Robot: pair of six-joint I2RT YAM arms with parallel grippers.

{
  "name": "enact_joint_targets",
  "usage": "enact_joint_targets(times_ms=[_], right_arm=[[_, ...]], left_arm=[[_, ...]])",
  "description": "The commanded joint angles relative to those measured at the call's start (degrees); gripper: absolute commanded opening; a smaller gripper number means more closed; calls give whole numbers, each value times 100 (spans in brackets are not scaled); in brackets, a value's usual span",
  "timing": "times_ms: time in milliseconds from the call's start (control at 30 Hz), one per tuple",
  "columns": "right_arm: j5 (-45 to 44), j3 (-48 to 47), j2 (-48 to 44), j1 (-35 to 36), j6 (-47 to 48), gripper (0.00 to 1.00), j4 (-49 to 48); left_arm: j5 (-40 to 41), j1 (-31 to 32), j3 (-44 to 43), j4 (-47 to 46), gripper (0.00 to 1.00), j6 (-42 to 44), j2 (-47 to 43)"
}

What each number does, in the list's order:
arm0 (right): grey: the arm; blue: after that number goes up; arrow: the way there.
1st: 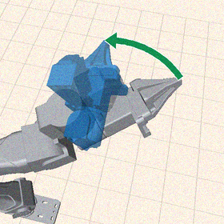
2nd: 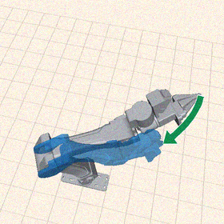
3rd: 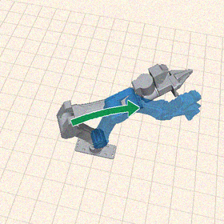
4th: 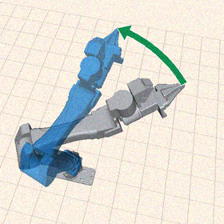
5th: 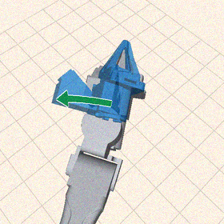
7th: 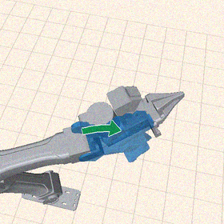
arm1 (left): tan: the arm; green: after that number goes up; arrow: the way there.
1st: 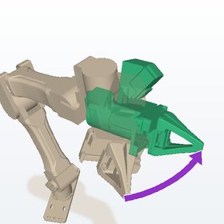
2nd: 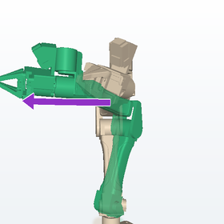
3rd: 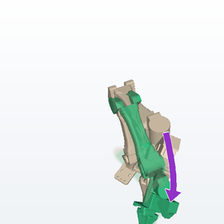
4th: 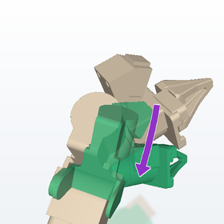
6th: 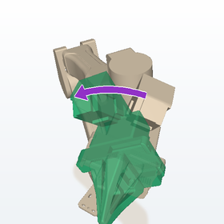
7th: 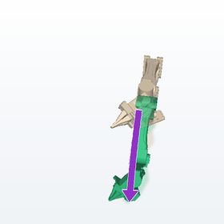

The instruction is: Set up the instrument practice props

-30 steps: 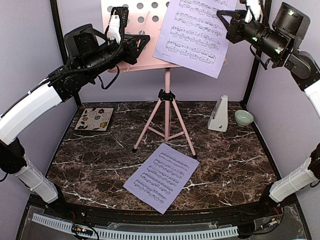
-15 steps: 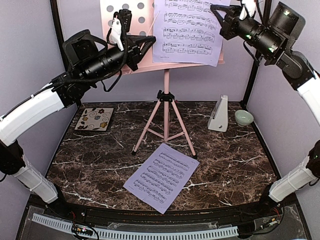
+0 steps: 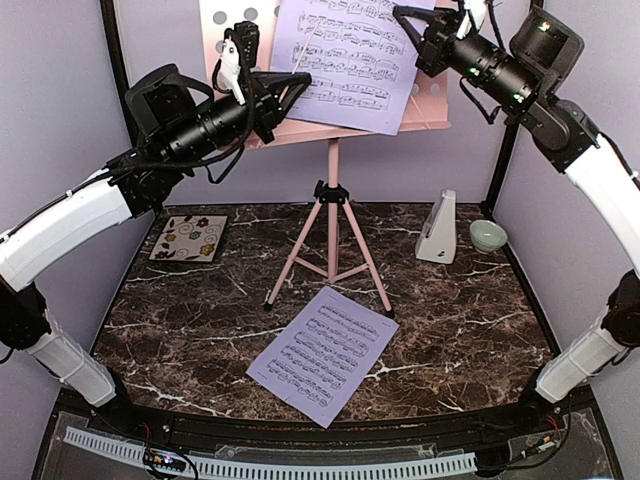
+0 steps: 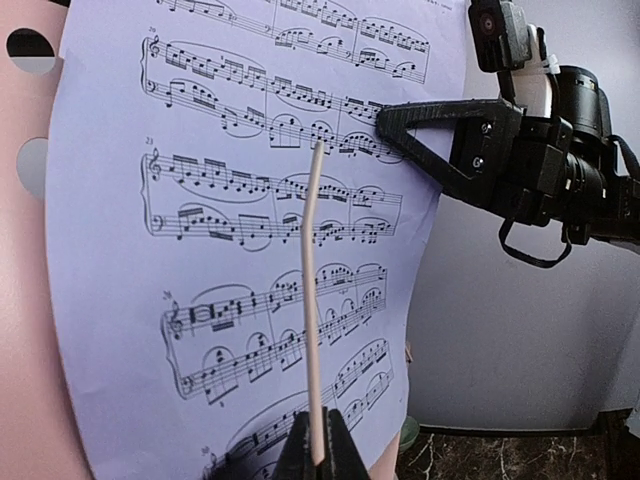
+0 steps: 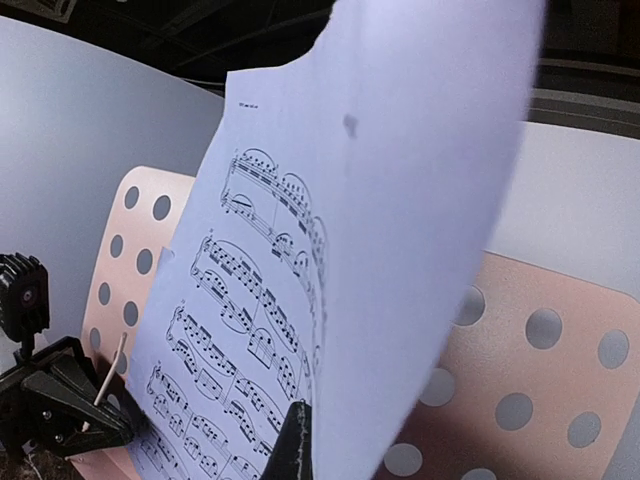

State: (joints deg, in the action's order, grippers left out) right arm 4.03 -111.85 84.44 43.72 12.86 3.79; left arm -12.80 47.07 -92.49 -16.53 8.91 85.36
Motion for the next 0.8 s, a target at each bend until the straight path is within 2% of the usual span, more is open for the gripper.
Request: enact_joint_targets(times_ms=[0,433,767], right_arm=[[441,-54,56,-144,-567,0,-830],[1244,-293,507,-163,-924,0,-873],[1610,-706,944,-163,-1156,0,-916]], left_arm=[[-466,-86,91,-424,0,-34,-245],[-1252,-149,-73,-462,0,542,-119],[-1415,-197,-112,-404,0,618,-81]])
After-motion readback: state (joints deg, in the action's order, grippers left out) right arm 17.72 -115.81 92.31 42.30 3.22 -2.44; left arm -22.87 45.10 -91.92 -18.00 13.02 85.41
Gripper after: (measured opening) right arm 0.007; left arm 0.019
